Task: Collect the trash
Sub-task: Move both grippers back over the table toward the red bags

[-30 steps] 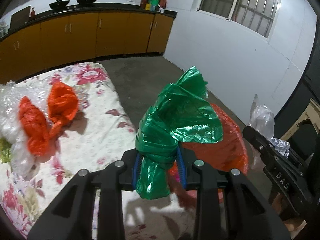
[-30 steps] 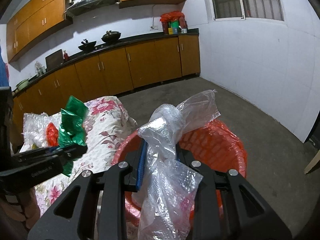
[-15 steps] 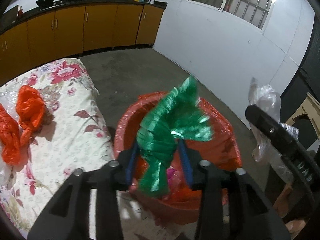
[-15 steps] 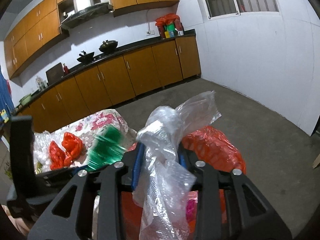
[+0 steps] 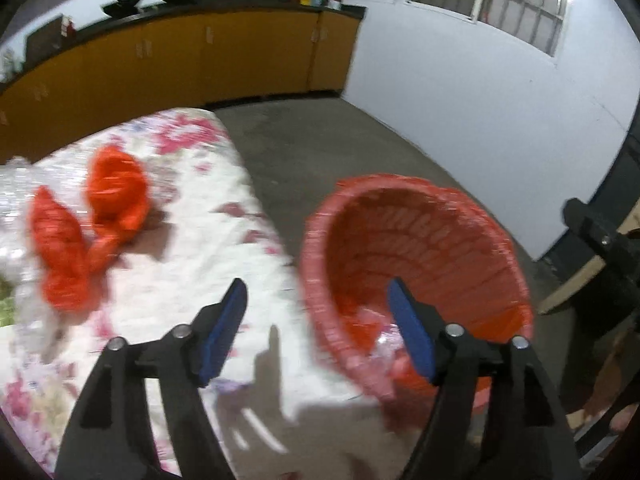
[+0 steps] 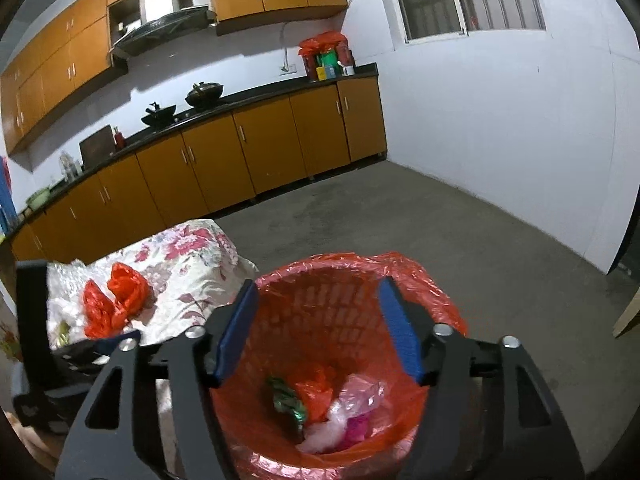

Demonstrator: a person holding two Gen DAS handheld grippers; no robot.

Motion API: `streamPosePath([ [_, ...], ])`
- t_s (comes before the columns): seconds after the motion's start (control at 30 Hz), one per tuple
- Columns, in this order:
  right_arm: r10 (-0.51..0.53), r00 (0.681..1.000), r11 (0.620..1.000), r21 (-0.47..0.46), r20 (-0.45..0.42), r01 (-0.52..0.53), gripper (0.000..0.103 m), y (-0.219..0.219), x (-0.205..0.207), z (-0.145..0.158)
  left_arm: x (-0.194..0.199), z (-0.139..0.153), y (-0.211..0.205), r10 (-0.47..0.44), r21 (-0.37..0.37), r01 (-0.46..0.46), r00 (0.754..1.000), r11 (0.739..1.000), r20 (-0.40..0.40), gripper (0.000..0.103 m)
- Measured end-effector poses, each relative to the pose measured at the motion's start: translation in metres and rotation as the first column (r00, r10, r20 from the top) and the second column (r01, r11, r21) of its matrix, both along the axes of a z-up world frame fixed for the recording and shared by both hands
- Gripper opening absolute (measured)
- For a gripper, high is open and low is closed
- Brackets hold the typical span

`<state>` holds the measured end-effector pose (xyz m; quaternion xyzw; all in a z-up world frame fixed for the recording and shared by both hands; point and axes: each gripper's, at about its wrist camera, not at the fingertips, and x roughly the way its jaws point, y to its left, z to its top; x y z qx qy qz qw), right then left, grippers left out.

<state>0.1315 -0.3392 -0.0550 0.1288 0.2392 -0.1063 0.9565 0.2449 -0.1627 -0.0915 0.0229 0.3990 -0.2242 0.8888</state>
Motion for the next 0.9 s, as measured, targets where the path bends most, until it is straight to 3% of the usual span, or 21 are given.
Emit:
streamPosePath([
  [0.13, 0.025, 1.0, 0.999, -0.026, -0.013, -0.026, 0.068, 0.014, 0.002, -0.002, -0.006, 0.005, 0.033, 0.073, 0.039, -0.074, 0.996, 0.996, 0.048, 0.08],
  [0.4, 0.125, 0.992, 0.991, -0.036, -0.036, -0.126, 0.068, 0.051, 0.016, -0.005, -0.016, 0.008, 0.102, 0.209, 0.099, -0.222, 0.97, 0.97, 0.124, 0.08],
  [0.67, 0.273, 0.961, 0.961, -0.042, -0.047, -0.275, 0.068, 0.111, 0.043, -0.004, -0.015, 0.006, 0.177, 0.384, 0.083, -0.397, 0.913, 0.914, 0.14, 0.08],
  [0.9, 0.401, 0.915, 0.915, -0.017, -0.05, -0.402, 0.057, 0.167, 0.076, -0.006, -0.019, 0.011, 0.23, 0.502, 0.047, -0.515, 0.849, 0.856, 0.166, 0.08],
])
